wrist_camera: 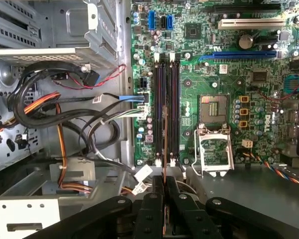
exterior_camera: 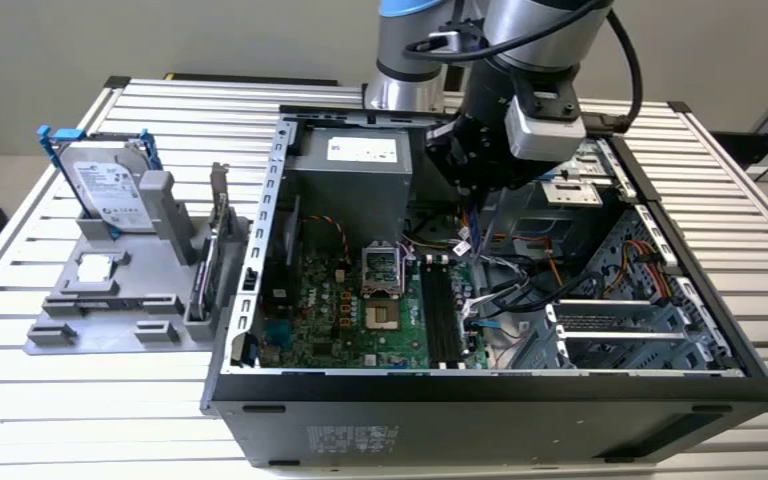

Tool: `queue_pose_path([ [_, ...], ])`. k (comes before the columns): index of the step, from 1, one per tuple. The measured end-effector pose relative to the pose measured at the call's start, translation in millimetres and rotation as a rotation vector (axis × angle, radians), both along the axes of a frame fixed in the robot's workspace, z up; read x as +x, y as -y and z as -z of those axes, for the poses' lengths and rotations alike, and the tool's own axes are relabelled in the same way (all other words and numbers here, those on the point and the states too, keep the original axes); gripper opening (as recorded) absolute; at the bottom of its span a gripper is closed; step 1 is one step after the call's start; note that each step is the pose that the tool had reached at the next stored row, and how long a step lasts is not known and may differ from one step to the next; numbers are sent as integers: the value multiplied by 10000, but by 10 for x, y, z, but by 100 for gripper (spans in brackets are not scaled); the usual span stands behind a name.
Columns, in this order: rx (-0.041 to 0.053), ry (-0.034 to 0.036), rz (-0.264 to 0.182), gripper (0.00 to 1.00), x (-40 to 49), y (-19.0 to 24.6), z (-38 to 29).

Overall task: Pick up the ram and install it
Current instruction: 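Insert the ram into the slot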

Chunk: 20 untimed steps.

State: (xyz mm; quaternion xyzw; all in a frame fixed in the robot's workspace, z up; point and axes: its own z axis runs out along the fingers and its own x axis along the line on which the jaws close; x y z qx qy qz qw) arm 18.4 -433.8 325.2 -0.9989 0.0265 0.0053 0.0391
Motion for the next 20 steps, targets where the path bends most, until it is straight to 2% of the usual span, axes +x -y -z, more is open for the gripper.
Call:
queue_pose_path([
  [4, -2, 0, 0, 0, 20, 18, 34],
  [12, 3, 0, 0, 0, 54, 95, 93],
  [20, 2, 0, 1, 0, 62, 129, 132],
])
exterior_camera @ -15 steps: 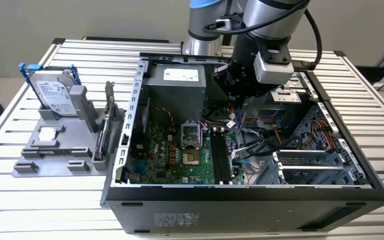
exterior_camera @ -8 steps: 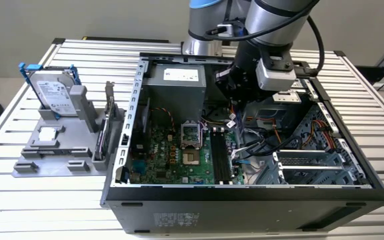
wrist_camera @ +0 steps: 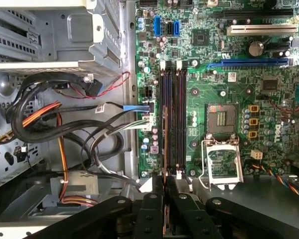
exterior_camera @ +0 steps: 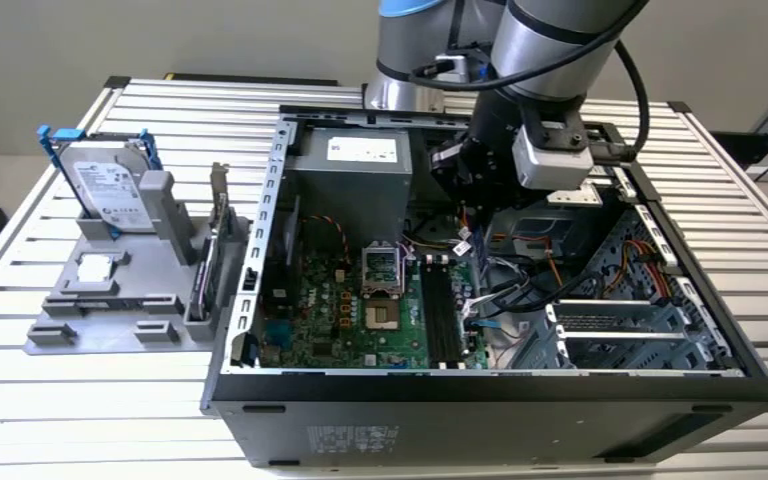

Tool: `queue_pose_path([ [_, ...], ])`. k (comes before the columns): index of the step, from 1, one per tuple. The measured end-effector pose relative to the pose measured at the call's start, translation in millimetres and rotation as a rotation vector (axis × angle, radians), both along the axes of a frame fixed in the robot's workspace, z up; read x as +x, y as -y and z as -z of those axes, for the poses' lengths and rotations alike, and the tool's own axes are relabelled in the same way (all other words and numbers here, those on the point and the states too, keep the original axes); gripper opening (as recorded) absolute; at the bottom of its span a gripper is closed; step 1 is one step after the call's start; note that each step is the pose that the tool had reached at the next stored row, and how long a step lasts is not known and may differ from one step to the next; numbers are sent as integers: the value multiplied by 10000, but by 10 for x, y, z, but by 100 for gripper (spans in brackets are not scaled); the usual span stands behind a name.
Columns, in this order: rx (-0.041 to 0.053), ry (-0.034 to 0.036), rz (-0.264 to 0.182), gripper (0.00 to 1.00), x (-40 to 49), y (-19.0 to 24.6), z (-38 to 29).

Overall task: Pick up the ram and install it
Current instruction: 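Insert the ram into the slot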

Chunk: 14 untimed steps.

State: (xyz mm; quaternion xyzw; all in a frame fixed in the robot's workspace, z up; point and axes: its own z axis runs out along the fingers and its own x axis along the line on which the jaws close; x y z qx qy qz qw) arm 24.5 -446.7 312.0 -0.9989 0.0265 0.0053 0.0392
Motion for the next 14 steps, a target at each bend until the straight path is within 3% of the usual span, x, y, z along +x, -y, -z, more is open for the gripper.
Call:
queue_pose_path([
  [8, 0, 0, 7, 0, 0, 2, 1],
  [14, -1, -1, 7, 0, 1, 47, 23],
])
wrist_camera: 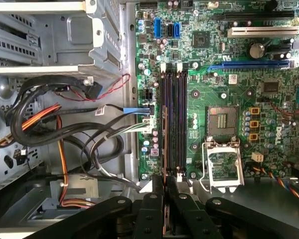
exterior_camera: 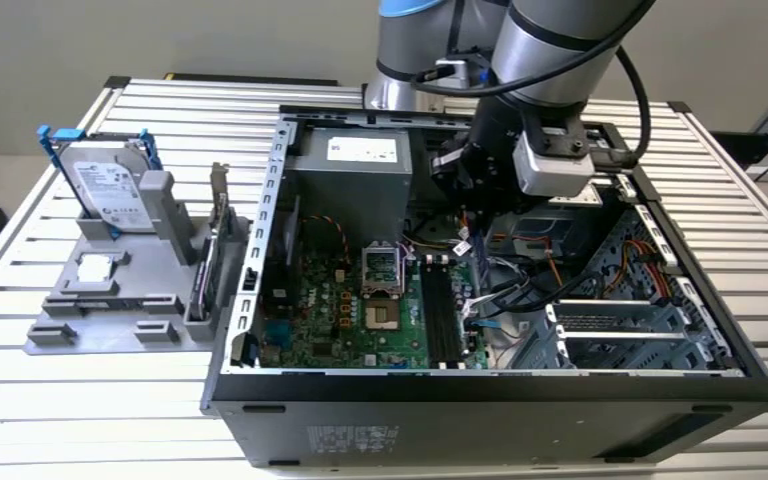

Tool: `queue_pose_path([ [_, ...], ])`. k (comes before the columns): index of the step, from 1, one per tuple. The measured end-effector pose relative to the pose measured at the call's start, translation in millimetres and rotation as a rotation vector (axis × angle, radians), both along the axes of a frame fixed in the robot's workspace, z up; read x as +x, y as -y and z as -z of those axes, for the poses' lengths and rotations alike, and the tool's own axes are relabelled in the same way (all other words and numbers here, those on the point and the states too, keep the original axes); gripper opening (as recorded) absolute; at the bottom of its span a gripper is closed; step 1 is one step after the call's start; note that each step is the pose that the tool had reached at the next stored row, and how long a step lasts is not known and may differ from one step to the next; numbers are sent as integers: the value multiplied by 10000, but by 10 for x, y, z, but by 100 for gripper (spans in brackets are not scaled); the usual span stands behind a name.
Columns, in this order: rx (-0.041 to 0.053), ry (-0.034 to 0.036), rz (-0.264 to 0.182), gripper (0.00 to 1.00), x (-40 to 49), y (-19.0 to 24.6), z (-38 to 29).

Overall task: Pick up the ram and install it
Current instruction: 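Insert the ram into the slot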

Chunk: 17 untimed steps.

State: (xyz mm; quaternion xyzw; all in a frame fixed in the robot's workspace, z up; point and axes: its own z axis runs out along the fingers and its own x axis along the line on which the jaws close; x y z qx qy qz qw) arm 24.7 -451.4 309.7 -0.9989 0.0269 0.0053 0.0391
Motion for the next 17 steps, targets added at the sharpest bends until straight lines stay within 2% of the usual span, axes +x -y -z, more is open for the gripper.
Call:
queue_pose_path([
  [7, 0, -11, 4, 0, 0, 41, 51],
  [17, 1, -11, 6, 0, 0, 73, 142],
])
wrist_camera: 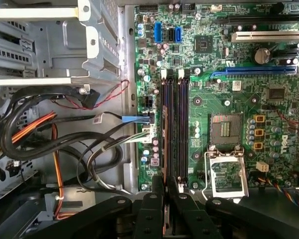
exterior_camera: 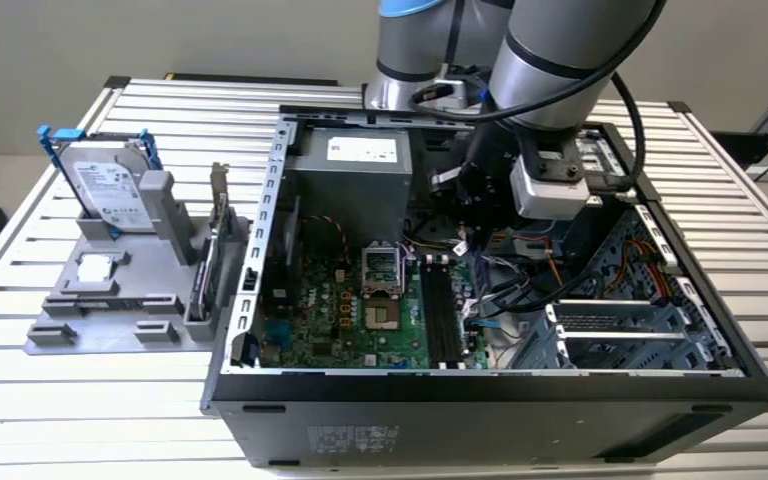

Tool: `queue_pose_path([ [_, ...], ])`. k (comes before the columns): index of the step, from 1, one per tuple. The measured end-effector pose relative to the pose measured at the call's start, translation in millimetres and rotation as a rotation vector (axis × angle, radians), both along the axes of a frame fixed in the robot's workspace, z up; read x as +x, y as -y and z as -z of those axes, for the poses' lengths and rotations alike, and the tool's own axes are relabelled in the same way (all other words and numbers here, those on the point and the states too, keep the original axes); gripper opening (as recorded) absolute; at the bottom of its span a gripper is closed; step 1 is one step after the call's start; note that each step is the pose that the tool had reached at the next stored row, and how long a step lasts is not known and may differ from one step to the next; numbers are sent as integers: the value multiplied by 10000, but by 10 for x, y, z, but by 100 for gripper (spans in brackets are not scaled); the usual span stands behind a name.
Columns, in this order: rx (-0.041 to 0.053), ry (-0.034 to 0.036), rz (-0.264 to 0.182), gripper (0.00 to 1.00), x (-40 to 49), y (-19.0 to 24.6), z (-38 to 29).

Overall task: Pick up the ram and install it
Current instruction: 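Insert the ram into the slot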

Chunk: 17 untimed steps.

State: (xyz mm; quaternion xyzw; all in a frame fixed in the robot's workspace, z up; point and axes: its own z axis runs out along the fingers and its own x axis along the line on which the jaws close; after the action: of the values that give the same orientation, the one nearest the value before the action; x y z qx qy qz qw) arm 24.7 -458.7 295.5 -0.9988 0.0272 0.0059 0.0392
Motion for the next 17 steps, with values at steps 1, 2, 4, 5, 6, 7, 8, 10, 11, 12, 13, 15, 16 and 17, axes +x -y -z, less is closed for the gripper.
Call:
queue_pose_path([
  [1, 0, 0, 0, 0, 0, 2, 10],
  [2, -1, 0, 0, 0, 0, 4, 20],
  [4, 1, 0, 0, 0, 0, 8, 42],
  [5, 0, 0, 0, 0, 0, 11, 52],
  [6, 0, 0, 0, 0, 0, 14, 64],
  [7, -2, -1, 0, 0, 0, 18, 73],
  [8, -3, -2, -2, 0, 0, 24, 82],
  [10, 1, -3, -6, 0, 0, 31, 104],
  [11, 0, -4, -15, 0, 0, 34, 115],
  [12, 0, -4, -22, 0, 0, 38, 127],
  [13, 0, -5, -29, 0, 0, 42, 139],
  [15, 1, -5, -48, 0, 0, 48, 162],
  [16, -1, -6, -65, 0, 0, 52, 172],
  [17, -1, -5, -81, 0, 0, 55, 181],
])
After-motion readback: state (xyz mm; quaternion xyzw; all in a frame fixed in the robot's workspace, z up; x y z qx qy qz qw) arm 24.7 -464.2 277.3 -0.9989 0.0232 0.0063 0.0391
